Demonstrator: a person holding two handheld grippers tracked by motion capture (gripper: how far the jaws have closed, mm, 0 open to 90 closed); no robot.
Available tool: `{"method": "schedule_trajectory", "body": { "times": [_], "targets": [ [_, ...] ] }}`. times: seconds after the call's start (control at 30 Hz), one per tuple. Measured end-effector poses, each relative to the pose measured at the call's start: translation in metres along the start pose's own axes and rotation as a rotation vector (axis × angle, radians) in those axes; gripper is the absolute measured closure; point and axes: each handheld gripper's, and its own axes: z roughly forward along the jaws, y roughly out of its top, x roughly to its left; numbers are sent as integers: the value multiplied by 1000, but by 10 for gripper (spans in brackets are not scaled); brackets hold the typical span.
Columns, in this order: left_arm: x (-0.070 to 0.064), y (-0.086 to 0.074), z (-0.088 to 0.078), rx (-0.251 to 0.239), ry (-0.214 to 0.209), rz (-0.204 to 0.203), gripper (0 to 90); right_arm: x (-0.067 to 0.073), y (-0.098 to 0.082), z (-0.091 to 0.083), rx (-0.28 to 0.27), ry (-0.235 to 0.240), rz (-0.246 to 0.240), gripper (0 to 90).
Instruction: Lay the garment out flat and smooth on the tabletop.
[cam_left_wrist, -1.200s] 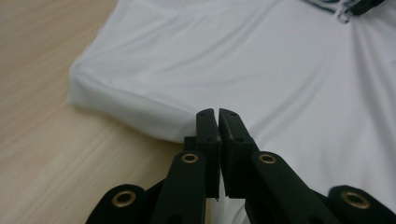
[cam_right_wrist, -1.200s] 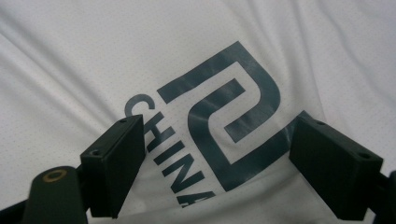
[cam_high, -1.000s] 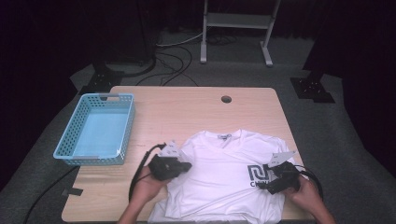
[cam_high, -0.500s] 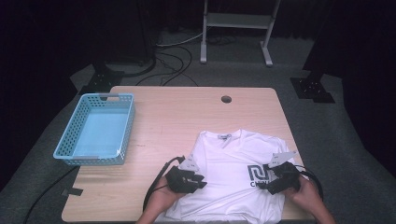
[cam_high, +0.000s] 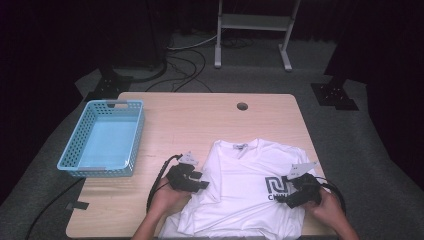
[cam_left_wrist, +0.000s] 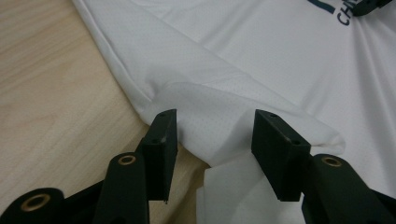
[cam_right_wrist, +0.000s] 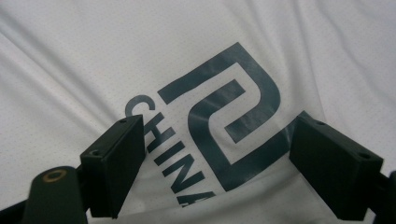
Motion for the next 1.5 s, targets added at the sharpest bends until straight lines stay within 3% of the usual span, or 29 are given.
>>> {"method": "schedule_trajectory", "body": {
  "times": [0.13, 0.23, 0.5, 0.7, 0.83, 0.93, 1.03, 1.23, 1.33, 1.5],
  "targets": [
    [-2, 3, 6, -13, -1, 43, 786, 0, -1, 0, -6, 0, -1, 177],
    [-3, 11, 5, -35, -3, 67, 882, 0, -1, 0, -10, 0, 0, 177],
    [-13, 45, 5, -83, -12, 126, 883, 0, -2, 0, -18, 0, 0, 177],
    [-25, 57, 29, -53, -61, 166, 877, 0, -3, 0, -20, -1, 1, 177],
    [-25, 52, 48, -6, -88, 161, 865, 1, -3, 0, -17, -3, 6, 178],
    [-23, 46, 54, 18, -95, 156, 833, 1, -2, 0, -15, -4, 7, 178],
    [-21, 44, 46, -12, -95, 139, 776, 1, -2, 0, -12, -5, 5, 177],
    [-17, 39, 15, -37, -43, 158, 709, 1, -2, 0, -11, -9, 11, 176],
    [-12, 30, 9, -6, -36, 155, 709, 1, -2, 0, -10, -10, 10, 175],
    [-16, 13, 10, 56, -79, 174, 711, 1, -2, 0, -9, -9, 12, 175]
  ]
}}
